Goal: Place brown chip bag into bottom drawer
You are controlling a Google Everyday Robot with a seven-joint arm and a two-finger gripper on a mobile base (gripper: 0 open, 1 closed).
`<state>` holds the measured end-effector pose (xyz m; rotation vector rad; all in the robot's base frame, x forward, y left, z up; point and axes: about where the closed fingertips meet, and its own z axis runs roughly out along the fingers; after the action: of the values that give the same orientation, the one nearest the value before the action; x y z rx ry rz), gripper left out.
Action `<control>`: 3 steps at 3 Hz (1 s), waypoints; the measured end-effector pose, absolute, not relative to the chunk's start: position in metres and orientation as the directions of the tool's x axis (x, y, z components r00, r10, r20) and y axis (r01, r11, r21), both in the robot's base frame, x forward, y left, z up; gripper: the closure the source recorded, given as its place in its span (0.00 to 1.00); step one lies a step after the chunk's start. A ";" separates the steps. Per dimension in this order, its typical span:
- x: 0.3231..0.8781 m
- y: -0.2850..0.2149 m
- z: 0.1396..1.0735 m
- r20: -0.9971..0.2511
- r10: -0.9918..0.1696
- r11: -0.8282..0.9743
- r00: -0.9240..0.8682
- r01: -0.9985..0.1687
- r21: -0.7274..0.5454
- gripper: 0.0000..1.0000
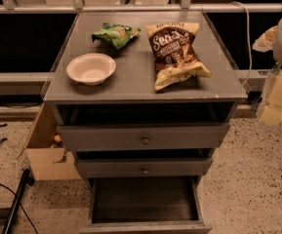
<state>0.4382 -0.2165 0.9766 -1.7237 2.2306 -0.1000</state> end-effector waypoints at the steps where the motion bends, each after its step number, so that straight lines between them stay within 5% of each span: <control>1: 0.438 -0.216 0.977 -0.207 -0.953 0.270 -0.221 -0.930 -0.248 0.00; 3: 0.485 -0.188 0.979 -0.279 -0.927 0.330 -0.251 -0.900 -0.286 0.00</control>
Offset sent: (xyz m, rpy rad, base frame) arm 0.0238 0.0150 0.0009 0.0344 -0.0418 -0.0466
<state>0.4846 -0.1875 0.9791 -1.6143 2.2070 -0.0946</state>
